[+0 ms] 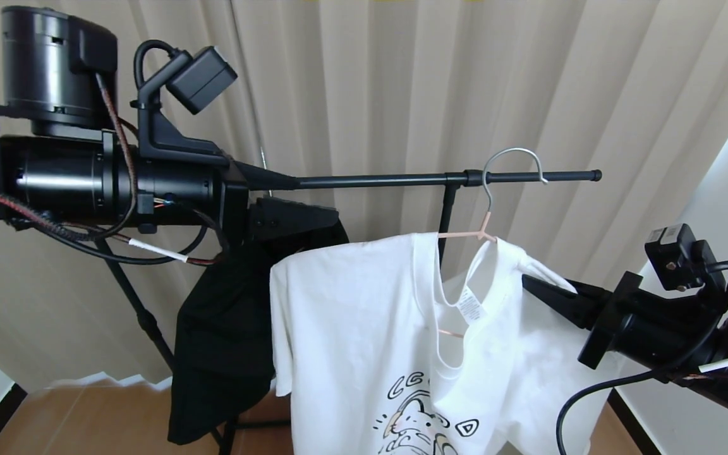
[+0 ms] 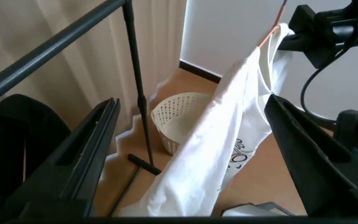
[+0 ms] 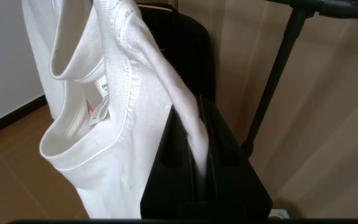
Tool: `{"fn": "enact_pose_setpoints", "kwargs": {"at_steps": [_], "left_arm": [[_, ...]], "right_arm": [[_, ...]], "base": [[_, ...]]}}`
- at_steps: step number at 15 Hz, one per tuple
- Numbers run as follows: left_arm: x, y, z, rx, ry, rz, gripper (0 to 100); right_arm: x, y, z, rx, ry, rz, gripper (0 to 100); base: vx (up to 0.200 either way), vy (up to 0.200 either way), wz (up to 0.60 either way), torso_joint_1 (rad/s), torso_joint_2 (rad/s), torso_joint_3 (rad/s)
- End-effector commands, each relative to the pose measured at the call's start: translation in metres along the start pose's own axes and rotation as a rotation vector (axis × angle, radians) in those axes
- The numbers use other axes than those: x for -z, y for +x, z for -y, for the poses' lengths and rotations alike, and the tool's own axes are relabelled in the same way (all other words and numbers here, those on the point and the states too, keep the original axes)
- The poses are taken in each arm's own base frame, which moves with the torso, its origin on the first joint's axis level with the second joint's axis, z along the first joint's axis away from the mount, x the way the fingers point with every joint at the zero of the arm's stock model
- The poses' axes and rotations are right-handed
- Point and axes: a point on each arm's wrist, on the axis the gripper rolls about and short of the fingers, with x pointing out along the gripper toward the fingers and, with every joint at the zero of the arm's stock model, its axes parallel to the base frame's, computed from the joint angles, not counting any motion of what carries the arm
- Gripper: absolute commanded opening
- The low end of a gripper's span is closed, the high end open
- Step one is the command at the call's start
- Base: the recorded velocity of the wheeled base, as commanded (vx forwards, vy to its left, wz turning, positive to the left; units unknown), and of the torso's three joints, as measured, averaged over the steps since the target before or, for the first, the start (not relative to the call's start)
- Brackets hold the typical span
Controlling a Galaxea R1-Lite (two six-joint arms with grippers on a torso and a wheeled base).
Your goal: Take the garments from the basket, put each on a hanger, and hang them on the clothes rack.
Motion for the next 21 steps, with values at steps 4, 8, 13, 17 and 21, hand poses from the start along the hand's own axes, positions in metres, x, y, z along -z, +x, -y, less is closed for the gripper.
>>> {"fn": "enact_pose_setpoints", "kwargs": {"at_steps": [4, 8, 13, 17, 21], "left_arm": [[-0.013, 0.047, -0.007, 0.148, 0.126, -0.131, 100], [-0.008, 0.071, 0.006, 0.359, 0.239, -0.129, 100], [-0.002, 0.083, 0.008, 0.404, 0.262, -0.134, 100], [-0.001, 0.089, 0.016, 0.433, 0.277, -0.132, 100], [0.004, 0.089, 0.018, 0.444, 0.287, -0.143, 100]], "right_arm": [[0.000, 0.002, -0.004, -0.020, -0.002, -0.003, 0], [0.000, 0.002, -0.004, -0.017, -0.004, -0.001, 0], [0.000, 0.003, -0.007, -0.033, -0.006, -0.002, 0], [0.002, 0.002, -0.012, -0.051, -0.034, -0.009, 0], [0.000, 0.001, -0.013, -0.056, -0.038, 0.001, 0]], "base": [[0.000, 0.000, 0.00, 0.000, 0.00, 0.000], [0.000, 0.000, 0.00, 0.000, 0.00, 0.000], [0.000, 0.000, 0.00, 0.000, 0.00, 0.000], [0.000, 0.000, 0.00, 0.000, 0.00, 0.000], [0.000, 0.000, 0.00, 0.000, 0.00, 0.000]]}}
